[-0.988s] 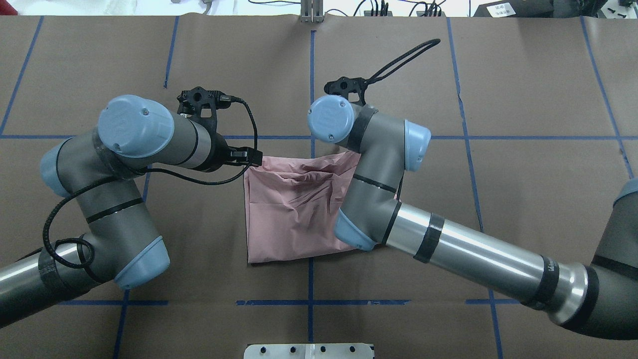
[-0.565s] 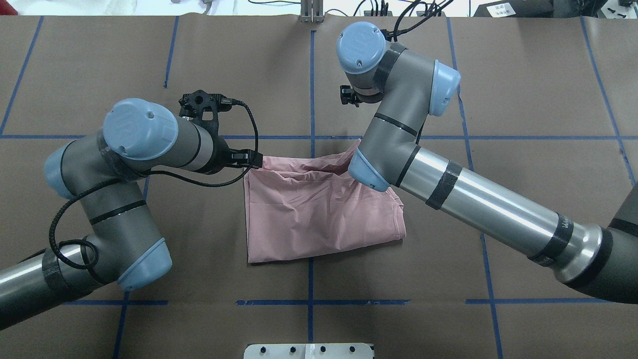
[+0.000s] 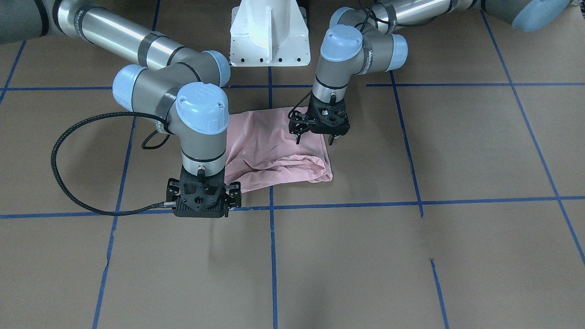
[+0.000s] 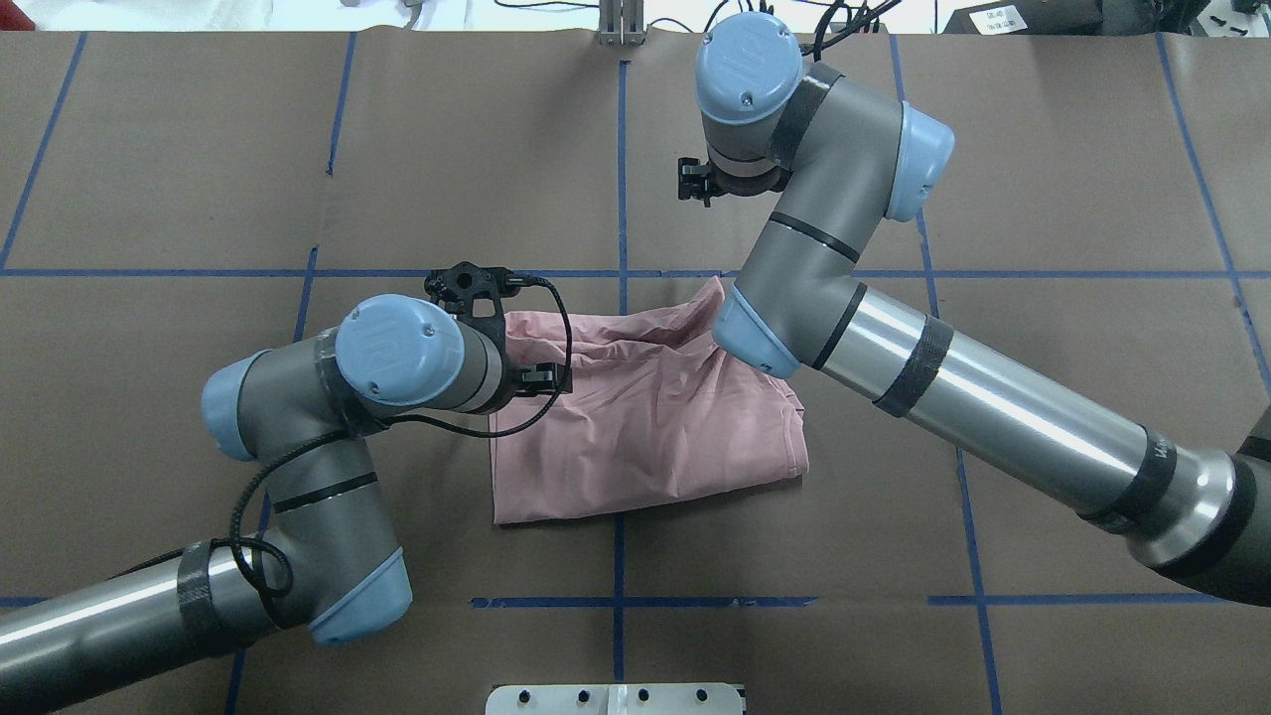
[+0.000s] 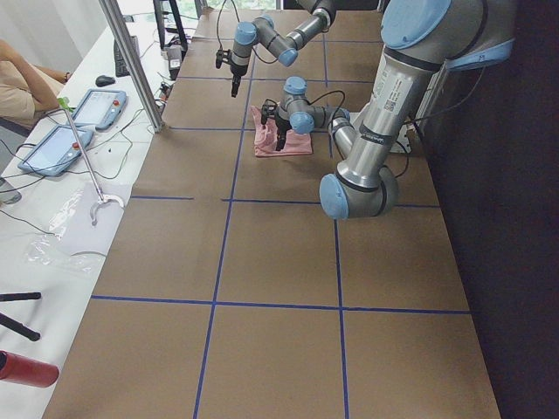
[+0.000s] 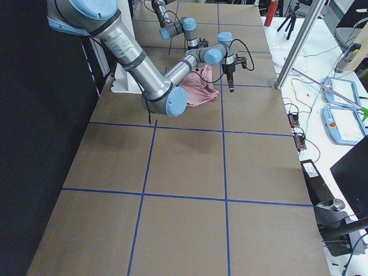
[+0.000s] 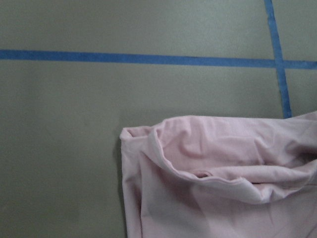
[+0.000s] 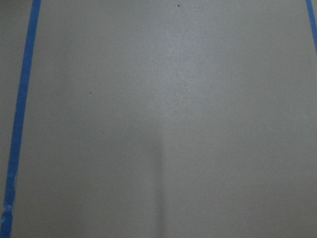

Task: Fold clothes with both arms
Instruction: 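Release the fold and raise both grippers off the shirt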

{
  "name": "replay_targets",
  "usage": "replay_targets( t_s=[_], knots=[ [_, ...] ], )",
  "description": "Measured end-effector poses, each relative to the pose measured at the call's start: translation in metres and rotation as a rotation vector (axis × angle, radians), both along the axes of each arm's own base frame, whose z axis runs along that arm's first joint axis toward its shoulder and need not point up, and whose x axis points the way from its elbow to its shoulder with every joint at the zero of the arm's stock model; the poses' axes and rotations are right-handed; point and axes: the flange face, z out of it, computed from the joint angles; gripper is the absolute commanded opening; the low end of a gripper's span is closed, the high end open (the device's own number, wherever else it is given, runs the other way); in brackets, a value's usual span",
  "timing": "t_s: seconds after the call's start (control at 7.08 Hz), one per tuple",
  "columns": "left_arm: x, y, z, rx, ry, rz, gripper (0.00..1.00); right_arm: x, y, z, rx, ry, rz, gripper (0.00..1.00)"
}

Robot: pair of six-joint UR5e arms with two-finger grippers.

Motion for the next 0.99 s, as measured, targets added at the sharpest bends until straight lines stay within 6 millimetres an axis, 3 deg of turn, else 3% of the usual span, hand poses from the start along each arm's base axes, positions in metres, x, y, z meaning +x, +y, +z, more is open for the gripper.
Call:
replay_targets(
  t_s=[0.28,0.42,0.99],
  knots=[
    [0.011,-0.006,0.008,-0.009,-0.026,-0.008,1.0,0.003,0.002,0.001,0.001,-0.004,0.002,1.0],
    [0.008,-0.021,0.017,-0.001,-0.049,-0.017,1.0,0.003,0.003,0.002,0.001,-0.005,0.003,1.0],
    [-0.043,-0.124,0.046,0.089,-0.156,-0.049,1.0,-0.003,0.012,0.001,0.005,-0.012,-0.003,1.0]
  ],
)
